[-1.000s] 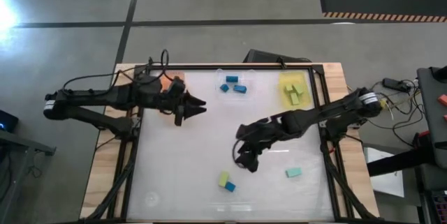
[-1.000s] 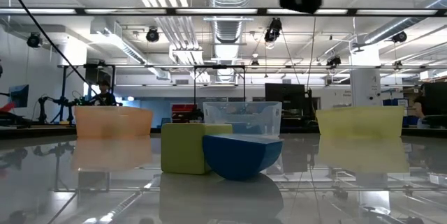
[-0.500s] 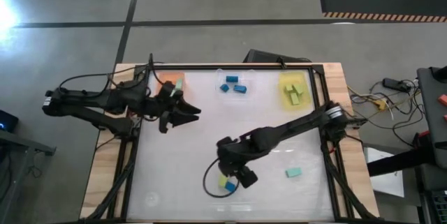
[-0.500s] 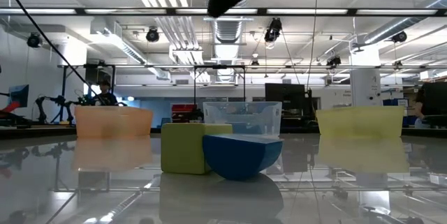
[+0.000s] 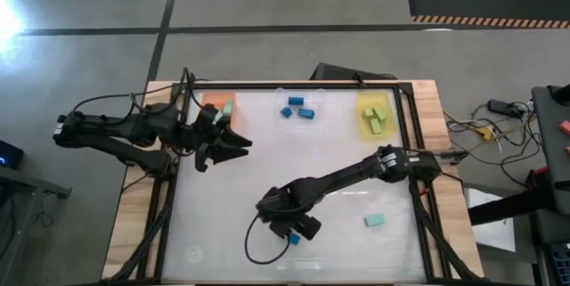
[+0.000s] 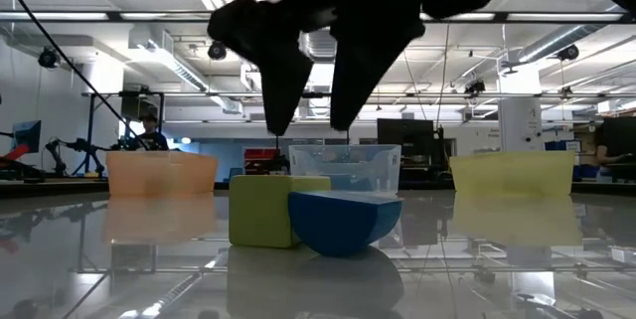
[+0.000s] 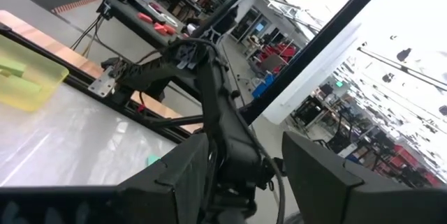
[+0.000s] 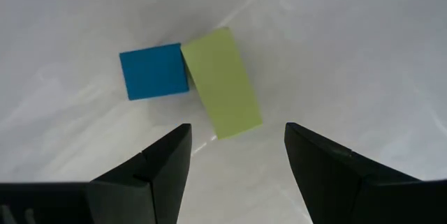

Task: Sort & place blocks by color
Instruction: Put the green rectangle block into the yellow bin

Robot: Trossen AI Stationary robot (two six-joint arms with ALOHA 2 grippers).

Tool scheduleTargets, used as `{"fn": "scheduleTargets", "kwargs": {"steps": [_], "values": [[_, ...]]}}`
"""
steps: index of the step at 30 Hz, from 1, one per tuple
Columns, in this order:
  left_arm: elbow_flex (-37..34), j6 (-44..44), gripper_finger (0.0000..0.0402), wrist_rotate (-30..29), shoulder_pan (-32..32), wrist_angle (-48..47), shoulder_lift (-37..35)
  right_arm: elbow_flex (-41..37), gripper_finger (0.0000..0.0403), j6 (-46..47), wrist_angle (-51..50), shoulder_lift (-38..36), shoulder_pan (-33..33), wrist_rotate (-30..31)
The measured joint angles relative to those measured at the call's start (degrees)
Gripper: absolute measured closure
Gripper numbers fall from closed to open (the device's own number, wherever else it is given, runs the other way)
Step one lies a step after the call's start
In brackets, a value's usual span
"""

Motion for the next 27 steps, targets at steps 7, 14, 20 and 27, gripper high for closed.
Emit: {"fn": "scheduleTargets", "kwargs": {"steps": [7,14,20,27], "values": [[0.0,0.1,0.0233,0.0,0.0,0.1,0.3,0.4,0.0182,-1.7,-0.1,2.8,0.0,0.9],[0.0,0.1,0.0233,0.0,0.0,0.0,0.6,0.4,0.0182,-2.5,0.2,4.3,0.0,0.9],[0.0,0.1,0.0233,0.0,0.0,0.2,0.9,0.4,0.0182,-4.1,2.2,4.4,0.0,0.9],[-0.1,0.1,0.0233,0.0,0.0,0.1,1.2,-0.7,0.0182,-7.2,3.4,4.4,0.0,0.6]]}}
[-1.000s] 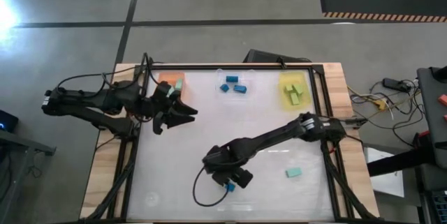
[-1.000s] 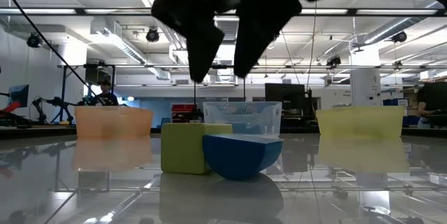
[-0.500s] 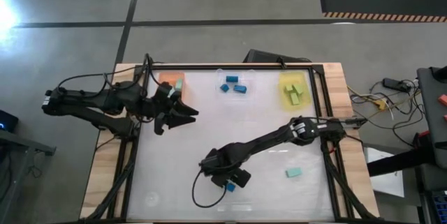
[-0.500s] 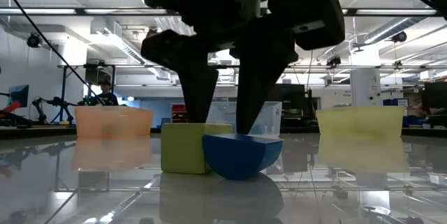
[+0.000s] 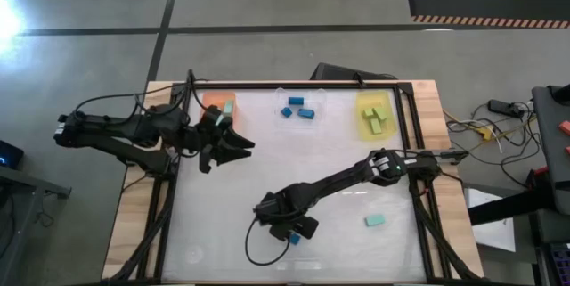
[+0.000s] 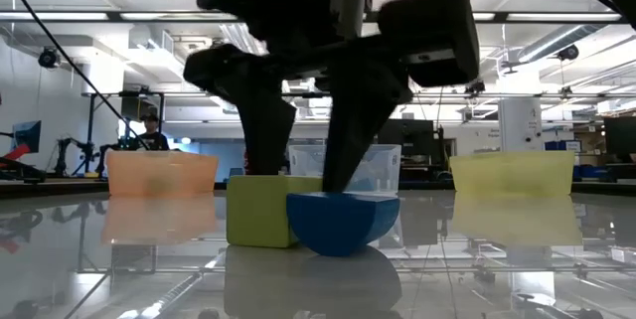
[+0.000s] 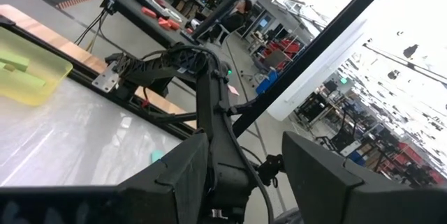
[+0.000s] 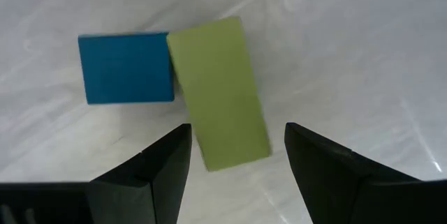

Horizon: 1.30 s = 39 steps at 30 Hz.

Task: Sort & place blocks by color
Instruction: Put the green rectangle block into the yellow bin

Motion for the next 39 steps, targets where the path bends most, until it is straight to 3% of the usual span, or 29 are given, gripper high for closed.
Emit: {"fn": "scheduleTargets", "kwargs": {"steps": [8,16,26,32,39], "values": [[0.0,0.0,0.0233,0.0,0.0,-0.1,0.0,-1.5,0.0194,0.0,1.4,0.0,0.1,-0.2],[0.0,0.0,0.0233,0.0,0.0,-0.1,0.0,-1.6,0.0278,0.3,1.3,0.0,0.1,-0.2],[0.0,0.0,0.0233,0.0,0.0,0.0,0.0,-1.6,0.0274,1.9,1.1,-0.2,-0.3,0.5],[0.0,-0.2,0.0233,-0.1,0.0,0.0,0.0,-1.6,0.0276,14.5,-0.8,-2.8,-3.3,1.1],[0.0,-0.1,0.0233,-1.5,0.2,0.0,0.0,-1.6,0.0277,39.1,-7.2,-6.1,-9.8,4.9]]}}
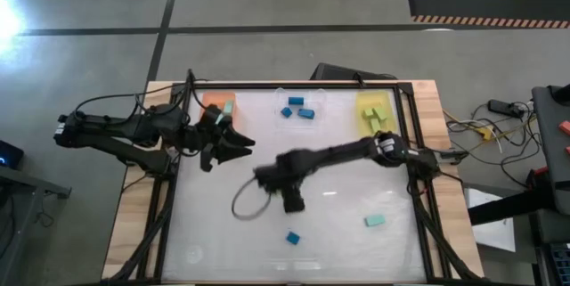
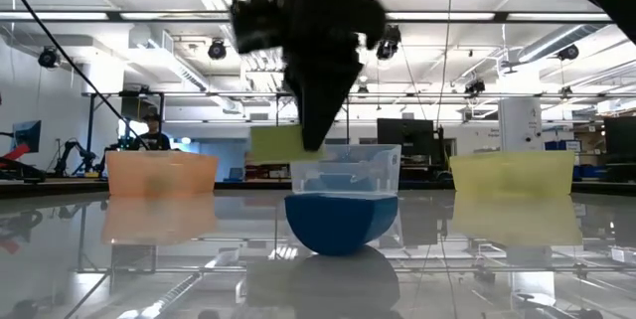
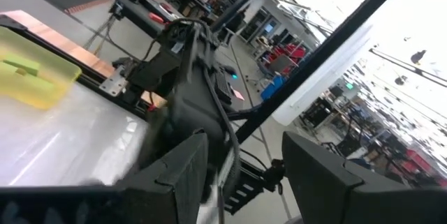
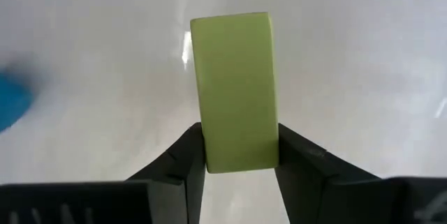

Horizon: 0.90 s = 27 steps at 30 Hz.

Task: Sort & place blocks by color
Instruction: Put the green rectangle block into the yellow bin

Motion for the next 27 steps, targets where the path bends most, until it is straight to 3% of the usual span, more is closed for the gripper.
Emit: {"fn": "scheduleTargets", "kwargs": {"steps": [4,8,11,19,27], "values": [[0.0,0.0,0.0233,-1.8,0.0,0.0,0.0,0.0,0.0277,13.7,-4.2,-1.7,-4.9,0.0],[0.0,0.1,0.0233,-3.8,0.0,0.0,0.0,-0.7,0.0276,21.2,-6.5,-3.7,-9.1,0.0],[0.0,0.1,0.0233,-5.4,0.0,0.0,0.0,-1.8,0.0278,22.9,-6.6,-6.3,-11.4,0.4],[0.0,0.1,0.0233,-10.1,0.0,0.0,0.0,-7.1,0.0277,23.3,-6.3,-14.7,-16.6,9.0],[0.0,0.1,0.0233,-13.9,0.3,0.0,0.0,-21.9,0.0277,26.7,1.3,-26.6,-23.4,10.3]]}}
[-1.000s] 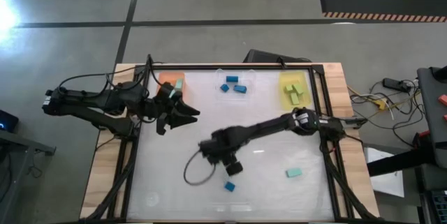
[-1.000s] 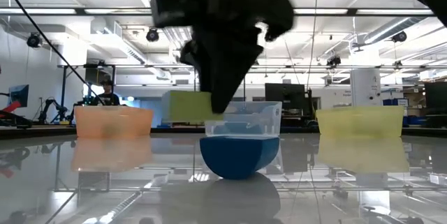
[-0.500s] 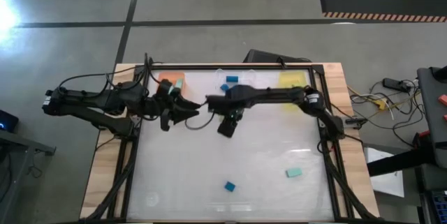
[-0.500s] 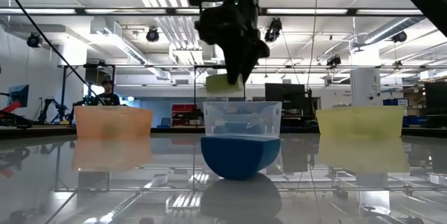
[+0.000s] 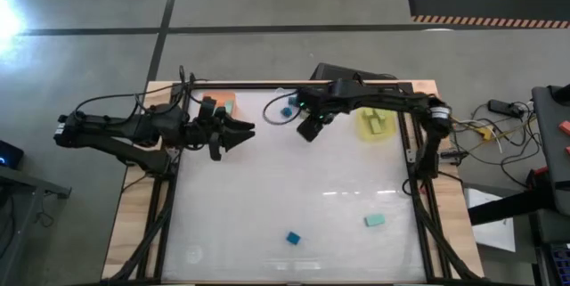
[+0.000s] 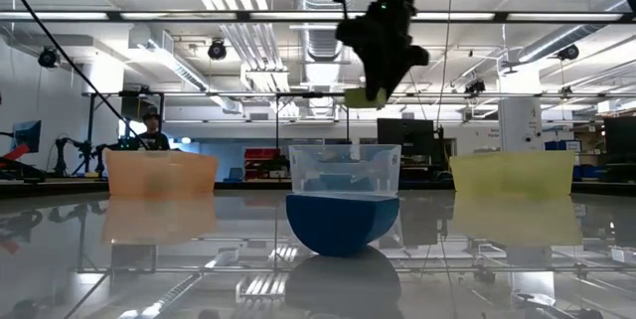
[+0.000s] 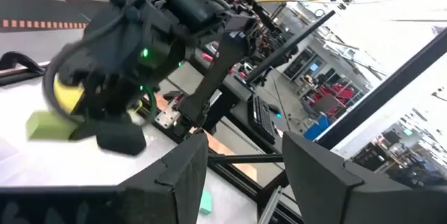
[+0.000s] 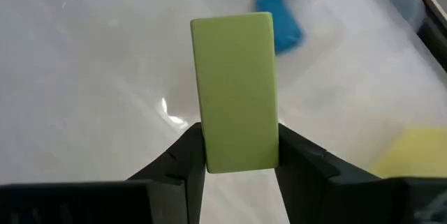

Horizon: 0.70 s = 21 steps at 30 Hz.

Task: Sort & place blocks by color
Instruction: Put the green rectangle block into the yellow bin

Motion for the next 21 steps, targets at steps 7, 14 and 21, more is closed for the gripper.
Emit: {"fn": "scheduleTargets", "kwargs": {"steps": [7,14,21], "values": [[0.0,-0.1,0.0233,-1.7,0.2,0.0,0.1,-12.9,0.0278,6.3,2.6,-9.3,-7.6,-0.2],[0.0,-0.2,0.0233,-2.8,0.2,0.0,0.1,-23.3,0.0278,8.5,3.3,-17.3,-16.1,-0.6],[0.0,-0.2,0.0233,-2.9,0.5,0.0,0.4,-31.8,0.0278,8.7,5.1,-22.9,-23.9,-3.7]]}}
